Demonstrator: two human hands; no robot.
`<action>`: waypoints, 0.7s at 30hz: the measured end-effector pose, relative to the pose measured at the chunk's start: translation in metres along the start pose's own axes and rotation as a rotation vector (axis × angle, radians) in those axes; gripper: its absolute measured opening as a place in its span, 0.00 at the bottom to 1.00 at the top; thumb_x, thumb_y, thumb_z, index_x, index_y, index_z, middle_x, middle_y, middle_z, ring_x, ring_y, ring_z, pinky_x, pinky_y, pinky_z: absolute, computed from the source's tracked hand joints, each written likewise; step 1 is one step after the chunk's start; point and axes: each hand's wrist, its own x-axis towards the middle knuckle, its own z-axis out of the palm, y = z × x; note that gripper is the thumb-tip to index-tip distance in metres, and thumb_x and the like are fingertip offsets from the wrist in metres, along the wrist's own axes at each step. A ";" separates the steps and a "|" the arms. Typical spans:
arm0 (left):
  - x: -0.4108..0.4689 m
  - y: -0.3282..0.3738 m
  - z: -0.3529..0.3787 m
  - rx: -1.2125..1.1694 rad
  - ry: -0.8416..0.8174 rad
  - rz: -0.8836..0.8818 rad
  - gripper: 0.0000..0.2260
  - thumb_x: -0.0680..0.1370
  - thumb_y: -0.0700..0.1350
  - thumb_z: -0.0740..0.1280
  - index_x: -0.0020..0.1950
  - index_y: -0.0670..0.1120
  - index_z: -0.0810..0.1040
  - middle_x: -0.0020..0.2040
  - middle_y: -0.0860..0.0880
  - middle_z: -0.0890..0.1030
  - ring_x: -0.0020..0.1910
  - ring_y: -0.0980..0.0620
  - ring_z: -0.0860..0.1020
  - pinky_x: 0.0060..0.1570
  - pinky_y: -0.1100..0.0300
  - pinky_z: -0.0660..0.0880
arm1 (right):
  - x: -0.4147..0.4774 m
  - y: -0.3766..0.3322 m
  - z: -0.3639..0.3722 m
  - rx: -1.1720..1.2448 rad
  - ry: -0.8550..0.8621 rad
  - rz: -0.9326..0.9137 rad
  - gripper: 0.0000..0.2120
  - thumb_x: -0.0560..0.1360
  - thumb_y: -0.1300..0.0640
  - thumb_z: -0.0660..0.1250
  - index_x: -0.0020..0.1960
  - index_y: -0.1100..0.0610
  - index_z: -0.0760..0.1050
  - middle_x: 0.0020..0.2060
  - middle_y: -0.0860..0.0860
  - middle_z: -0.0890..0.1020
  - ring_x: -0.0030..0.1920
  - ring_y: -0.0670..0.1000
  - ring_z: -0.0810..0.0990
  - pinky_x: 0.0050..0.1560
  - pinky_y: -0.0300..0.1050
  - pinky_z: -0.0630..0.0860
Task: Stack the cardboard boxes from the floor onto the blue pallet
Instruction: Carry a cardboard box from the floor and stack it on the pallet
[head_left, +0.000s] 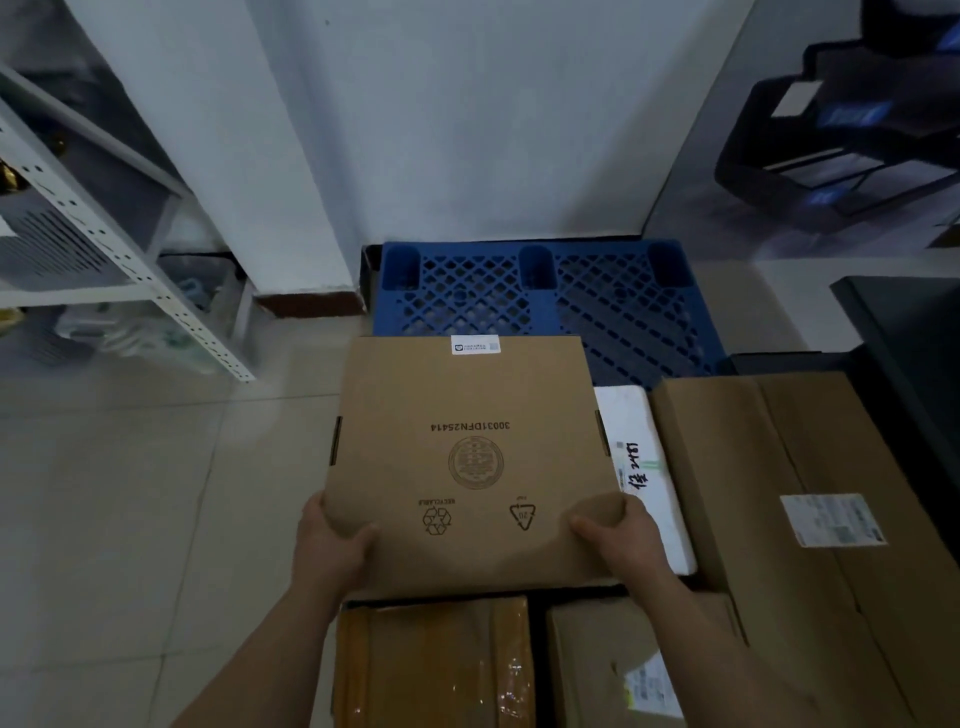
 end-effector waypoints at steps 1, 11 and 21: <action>0.002 -0.004 0.002 0.009 0.001 -0.005 0.36 0.72 0.41 0.73 0.75 0.46 0.58 0.69 0.40 0.69 0.65 0.38 0.71 0.62 0.40 0.72 | 0.003 0.004 0.003 -0.008 -0.002 0.006 0.30 0.69 0.57 0.77 0.66 0.63 0.69 0.59 0.57 0.78 0.54 0.55 0.77 0.53 0.44 0.72; 0.009 -0.038 0.012 0.027 0.002 -0.080 0.37 0.73 0.41 0.73 0.75 0.44 0.56 0.71 0.39 0.67 0.67 0.37 0.70 0.64 0.40 0.71 | 0.018 0.026 0.026 -0.056 -0.016 0.024 0.31 0.68 0.58 0.77 0.66 0.63 0.68 0.59 0.58 0.78 0.58 0.57 0.77 0.54 0.45 0.72; 0.027 -0.043 0.017 0.099 0.012 -0.078 0.36 0.73 0.41 0.72 0.76 0.45 0.55 0.71 0.39 0.67 0.67 0.36 0.69 0.64 0.38 0.70 | 0.028 0.033 0.034 -0.091 -0.034 0.037 0.31 0.67 0.57 0.78 0.64 0.64 0.66 0.59 0.59 0.77 0.59 0.58 0.77 0.57 0.50 0.75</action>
